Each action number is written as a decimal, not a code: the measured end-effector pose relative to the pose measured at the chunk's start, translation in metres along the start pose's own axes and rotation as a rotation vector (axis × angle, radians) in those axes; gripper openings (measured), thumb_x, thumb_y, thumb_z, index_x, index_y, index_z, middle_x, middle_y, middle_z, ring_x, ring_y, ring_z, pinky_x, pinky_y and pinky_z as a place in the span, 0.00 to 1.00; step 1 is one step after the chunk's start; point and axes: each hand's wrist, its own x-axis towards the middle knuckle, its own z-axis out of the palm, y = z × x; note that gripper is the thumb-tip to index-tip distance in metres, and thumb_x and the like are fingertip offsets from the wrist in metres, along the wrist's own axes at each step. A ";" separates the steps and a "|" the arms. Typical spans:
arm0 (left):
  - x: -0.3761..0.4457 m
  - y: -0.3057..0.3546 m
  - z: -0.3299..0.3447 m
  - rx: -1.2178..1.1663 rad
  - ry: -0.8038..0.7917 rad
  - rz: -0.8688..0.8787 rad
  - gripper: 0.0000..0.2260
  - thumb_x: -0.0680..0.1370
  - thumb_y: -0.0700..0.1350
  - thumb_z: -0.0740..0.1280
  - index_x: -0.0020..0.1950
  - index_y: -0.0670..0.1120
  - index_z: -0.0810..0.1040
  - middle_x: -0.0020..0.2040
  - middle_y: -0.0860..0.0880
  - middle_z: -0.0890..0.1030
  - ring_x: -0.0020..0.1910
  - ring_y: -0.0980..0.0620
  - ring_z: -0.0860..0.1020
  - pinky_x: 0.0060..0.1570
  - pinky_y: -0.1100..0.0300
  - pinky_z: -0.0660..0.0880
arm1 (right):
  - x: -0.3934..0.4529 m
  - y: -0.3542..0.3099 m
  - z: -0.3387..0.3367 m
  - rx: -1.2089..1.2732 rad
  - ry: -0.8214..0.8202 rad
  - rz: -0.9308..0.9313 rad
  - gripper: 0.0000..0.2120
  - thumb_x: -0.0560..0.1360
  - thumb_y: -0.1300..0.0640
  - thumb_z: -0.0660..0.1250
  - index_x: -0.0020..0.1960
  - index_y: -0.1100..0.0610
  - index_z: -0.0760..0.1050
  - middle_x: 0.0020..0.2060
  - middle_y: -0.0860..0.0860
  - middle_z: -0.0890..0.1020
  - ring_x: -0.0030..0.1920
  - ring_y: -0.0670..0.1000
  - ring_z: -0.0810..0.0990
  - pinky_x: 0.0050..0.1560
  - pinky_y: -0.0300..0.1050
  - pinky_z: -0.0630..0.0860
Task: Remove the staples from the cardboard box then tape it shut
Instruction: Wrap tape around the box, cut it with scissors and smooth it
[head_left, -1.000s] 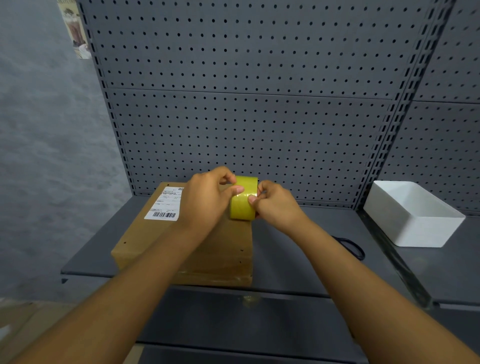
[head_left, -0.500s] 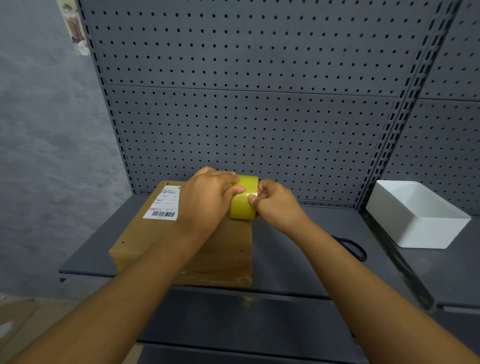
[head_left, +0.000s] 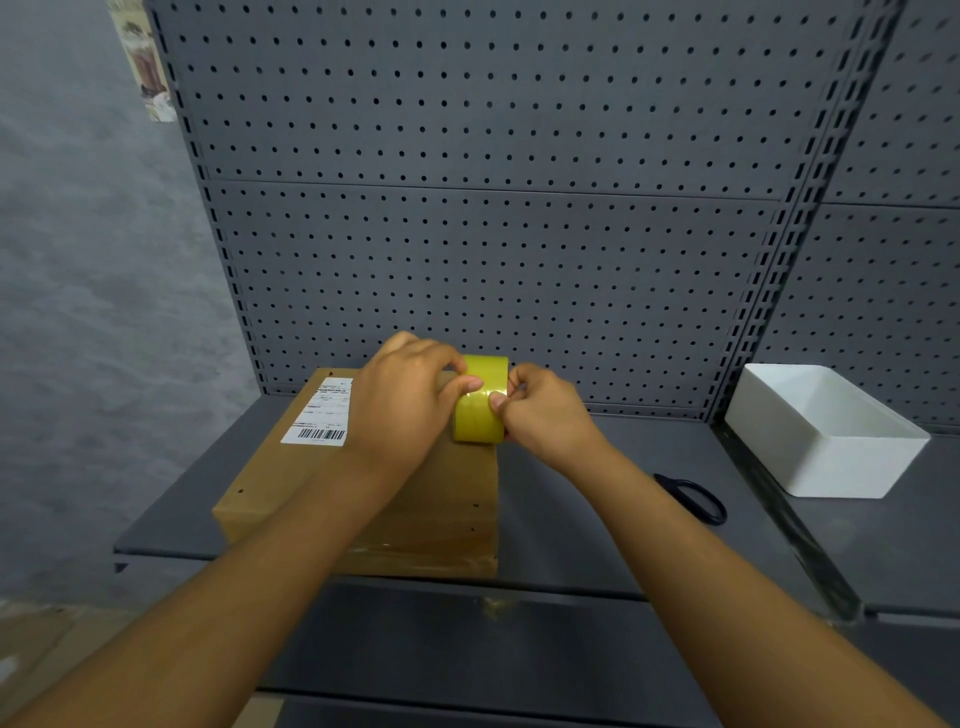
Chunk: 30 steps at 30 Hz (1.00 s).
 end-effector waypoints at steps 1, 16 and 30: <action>0.000 0.001 0.000 -0.007 0.001 -0.015 0.09 0.72 0.53 0.73 0.43 0.48 0.83 0.42 0.51 0.83 0.47 0.50 0.76 0.40 0.58 0.68 | 0.000 0.000 0.000 -0.004 0.001 0.001 0.07 0.76 0.56 0.65 0.43 0.57 0.69 0.39 0.54 0.78 0.46 0.57 0.80 0.48 0.52 0.78; 0.011 -0.003 0.002 -0.204 -0.113 -0.290 0.09 0.69 0.53 0.75 0.46 0.52 0.82 0.45 0.54 0.83 0.49 0.53 0.79 0.48 0.51 0.76 | 0.003 0.000 0.001 0.005 -0.013 -0.015 0.09 0.76 0.55 0.66 0.41 0.57 0.69 0.40 0.56 0.81 0.46 0.58 0.81 0.48 0.51 0.78; 0.010 0.002 -0.001 -0.249 -0.079 -0.349 0.06 0.69 0.51 0.76 0.37 0.50 0.81 0.37 0.53 0.82 0.39 0.52 0.79 0.41 0.50 0.77 | 0.003 0.000 0.001 0.025 -0.040 -0.051 0.12 0.76 0.55 0.66 0.37 0.55 0.66 0.31 0.52 0.76 0.44 0.59 0.82 0.50 0.56 0.79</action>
